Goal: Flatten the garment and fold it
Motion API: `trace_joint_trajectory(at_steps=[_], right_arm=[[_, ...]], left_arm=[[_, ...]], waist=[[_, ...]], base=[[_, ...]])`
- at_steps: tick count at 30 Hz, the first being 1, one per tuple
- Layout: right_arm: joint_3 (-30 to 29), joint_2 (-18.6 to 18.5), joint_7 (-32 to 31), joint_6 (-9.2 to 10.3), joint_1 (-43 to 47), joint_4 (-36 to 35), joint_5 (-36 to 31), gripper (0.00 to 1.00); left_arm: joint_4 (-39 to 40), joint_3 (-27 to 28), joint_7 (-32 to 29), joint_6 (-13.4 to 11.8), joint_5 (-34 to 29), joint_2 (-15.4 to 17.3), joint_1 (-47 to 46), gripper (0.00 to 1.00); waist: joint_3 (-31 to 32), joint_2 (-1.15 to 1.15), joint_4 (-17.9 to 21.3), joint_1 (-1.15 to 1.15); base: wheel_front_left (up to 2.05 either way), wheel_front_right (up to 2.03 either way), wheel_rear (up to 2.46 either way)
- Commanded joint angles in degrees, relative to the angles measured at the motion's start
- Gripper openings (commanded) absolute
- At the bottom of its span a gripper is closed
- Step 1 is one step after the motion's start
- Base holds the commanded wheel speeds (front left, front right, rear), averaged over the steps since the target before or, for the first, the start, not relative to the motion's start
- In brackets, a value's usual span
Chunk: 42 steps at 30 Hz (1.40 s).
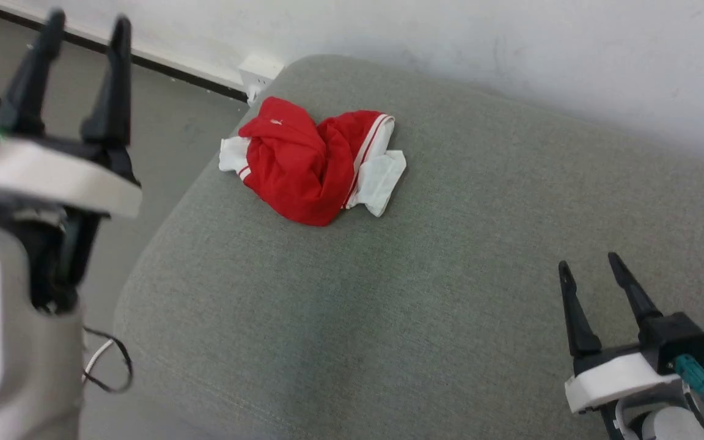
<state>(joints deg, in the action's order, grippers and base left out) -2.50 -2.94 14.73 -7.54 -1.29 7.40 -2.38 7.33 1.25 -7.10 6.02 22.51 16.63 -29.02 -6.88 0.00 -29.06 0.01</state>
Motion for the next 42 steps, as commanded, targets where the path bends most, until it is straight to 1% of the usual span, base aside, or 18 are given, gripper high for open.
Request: trace_joint_trajectory(at_steps=[1, 5, 7, 8, 11, 14, 18, 22, 24, 29, 31, 33, 39, 40, 41, 42], right_arm=[[-0.17, 0.06, 0.23, 0.05, -1.09, -0.62, -0.8, 1.0], [-0.37, 0.06, -0.41, 0.05, -2.25, -2.4, -2.41, 1.0], [-0.38, 0.06, -1.08, 0.05, -2.67, -3.59, -3.26, 1.0], [-0.38, 0.06, -1.08, 0.05, -2.67, -3.59, -3.26, 1.0], [-0.4, 0.06, -2.27, 0.05, -3.09, -5.78, -4.53, 1.0], [-0.33, 0.06, -3.47, 0.05, -3.56, -8.25, -5.76, 1.0], [-0.08, 0.06, -5.03, 0.05, -4.07, -11.66, -7.04, 1.0], [0.29, 0.06, -6.44, 0.05, -4.28, -14.17, -8.03, 1.0], [0.61, 0.06, -7.06, 0.05, -4.41, -15.14, -8.46, 1.0], [1.24, 0.06, -8.28, 0.05, -4.86, -17.11, -9.43, 1.0], [1.34, 0.06, -8.62, 0.05, -4.97, -17.74, -9.75, 1.0], [1.29, 0.06, -8.94, 0.05, -5.09, -18.41, -10.04, 1.0], [1.18, 0.06, -9.38, 0.05, -5.27, -19.93, -10.42, 1.0], [1.2, 0.06, -9.46, 0.05, -5.29, -20.12, -10.48, 1.0], [1.22, 0.06, -9.52, 0.05, -5.29, -20.25, -10.52, 1.0], [1.21, 0.06, -9.55, 0.05, -5.29, -20.32, -10.56, 1.0]], left_arm=[[-1.94, -0.38, -1.79, 0.52, 1.48, 1.14, -2.7, 1.0], [-8.4, -2.26, -6.38, 1.15, 5.08, 4.45, -10.41, 1.0], [-12.17, -4.54, -9.53, 1.33, 6.73, 6.26, -13.19, 1.0], [-12.17, -4.54, -9.53, 1.33, 6.73, 6.26, -13.19, 1.0], [-16.42, -9.17, -14.95, 1.43, 9.97, 9.21, -16.41, 1.0], [-20.02, -12.42, -19.44, 1.45, 14.47, 11.03, -19.47, 1.0], [-24.83, -15.83, -27.22, 1.46, 20.38, 11.46, -22.21, 1.0], [-29.12, -17.68, -36.43, 1.16, 25.07, 10.25, -23.82, 1.0], [-30.54, -18.28, -38.64, 0.39, 25.16, 10.22, -24.73, 1.0], [-34.75, -20.1, -45.53, -2.45, 25.38, 10.5, -24.85, 1.0], [-35.71, -20.48, -48.32, -2.9, 26.38, 10.38, -24.45, 1.0], [-36.28, -20.58, -48.72, -3.42, 26.29, 10.58, -24.26, 1.0], [-39.1, -21.07, -44.56, -4.11, 23.91, 11.15, -23.05, 1.0], [-39.84, -21.15, -43.77, -3.84, 23.65, 11.19, -23.01, 0.84], [-40.64, -21.1, -42.89, -3.6, 23.54, 11.15, -22.98, 0.49], [-41.5, -21.05, -42.13, -3.33, 23.55, 11.02, -22.92, 0.33]], waist=[[-3.15, 0.0, 1.32, -0.01], [-6.47, 0.0, 2.92, -0.01], [-8.06, 0.0, 3.71, -0.01], [-8.06, 0.0, 3.71, -0.01], [-10.24, 0.0, 4.93, -0.01], [-12.2, 0.0, 6.08, -0.01], [-14.62, 0.0, 7.17, -0.01], [-16.89, 0.0, 7.91, -0.01], [-17.99, 0.0, 8.43, -0.01], [-20.4, 0.0, 10.14, -0.01], [-21.17, 0.0, 10.74, -0.01], [-21.98, 0.0, 11.3, -0.01], [-23.66, 0.0, 12.71, -0.01], [-23.85, 0.0, 12.89, -0.01], [-23.97, 0.0, 13.04, -0.01], [-24.03, 0.0, 13.14, -0.01]], base=[[0.0, 0.0, 0.0], [0.0, 0.0, 0.0], [0.0, 0.0, 0.0], [0.0, 0.0, 0.0], [0.0, 0.0, 0.0], [0.0, 0.0, 0.0], [0.0, 0.0, 0.0], [0.0, 0.0, 0.0], [0.0, 0.0, 0.0], [0.0, 0.0, 0.0], [0.0, 0.0, 0.0], [0.0, 0.0, 0.0], [0.0, 0.0, 0.0], [0.0, 0.0, 0.0], [0.0, 0.0, 0.0], [0.0, 0.0, 0.0]])
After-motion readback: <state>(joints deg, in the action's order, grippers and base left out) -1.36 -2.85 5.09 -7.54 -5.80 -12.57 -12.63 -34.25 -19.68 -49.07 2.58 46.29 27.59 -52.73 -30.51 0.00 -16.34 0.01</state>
